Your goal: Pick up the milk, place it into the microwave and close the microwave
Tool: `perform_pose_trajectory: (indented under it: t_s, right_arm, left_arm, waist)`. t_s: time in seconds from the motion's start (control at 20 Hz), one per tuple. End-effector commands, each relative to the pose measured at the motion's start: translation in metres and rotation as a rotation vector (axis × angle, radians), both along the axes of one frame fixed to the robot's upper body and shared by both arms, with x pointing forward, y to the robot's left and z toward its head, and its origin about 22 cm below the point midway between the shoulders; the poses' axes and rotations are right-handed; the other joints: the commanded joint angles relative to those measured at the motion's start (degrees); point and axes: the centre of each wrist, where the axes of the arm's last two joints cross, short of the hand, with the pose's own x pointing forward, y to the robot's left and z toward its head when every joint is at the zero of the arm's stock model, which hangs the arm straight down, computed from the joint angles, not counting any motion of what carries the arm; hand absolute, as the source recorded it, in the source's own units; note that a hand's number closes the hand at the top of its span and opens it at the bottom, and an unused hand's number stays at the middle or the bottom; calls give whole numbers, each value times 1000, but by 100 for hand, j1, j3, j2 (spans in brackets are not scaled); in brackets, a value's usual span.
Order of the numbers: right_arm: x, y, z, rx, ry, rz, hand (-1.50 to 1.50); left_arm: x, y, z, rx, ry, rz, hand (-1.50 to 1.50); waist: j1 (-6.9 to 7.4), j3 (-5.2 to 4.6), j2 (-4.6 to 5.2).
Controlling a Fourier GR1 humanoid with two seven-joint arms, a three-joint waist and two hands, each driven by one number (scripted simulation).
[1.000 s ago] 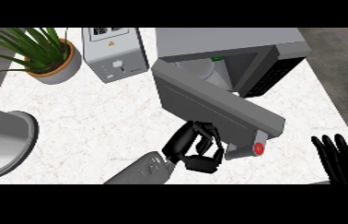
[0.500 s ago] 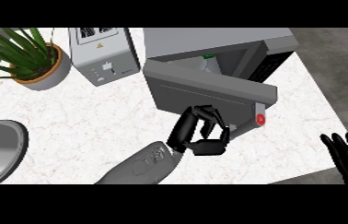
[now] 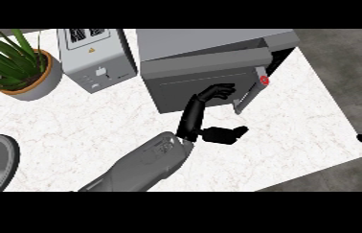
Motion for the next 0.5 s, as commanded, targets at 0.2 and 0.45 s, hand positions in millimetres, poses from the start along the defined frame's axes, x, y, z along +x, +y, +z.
perform_pose_trajectory:
  t_s: [0.2, 0.45]
  right_arm:
    - [12, -12, 41, -209, -152, -94, 150]
    - [21, -18, 47, -231, -176, -112, 150]
  left_arm:
    - [26, -3, 30, -97, 0, 140, -150]
    - [26, -4, 31, -121, 18, 152, -150]
  waist:
    - [-112, -10, 123]
    - [-90, 8, 187]
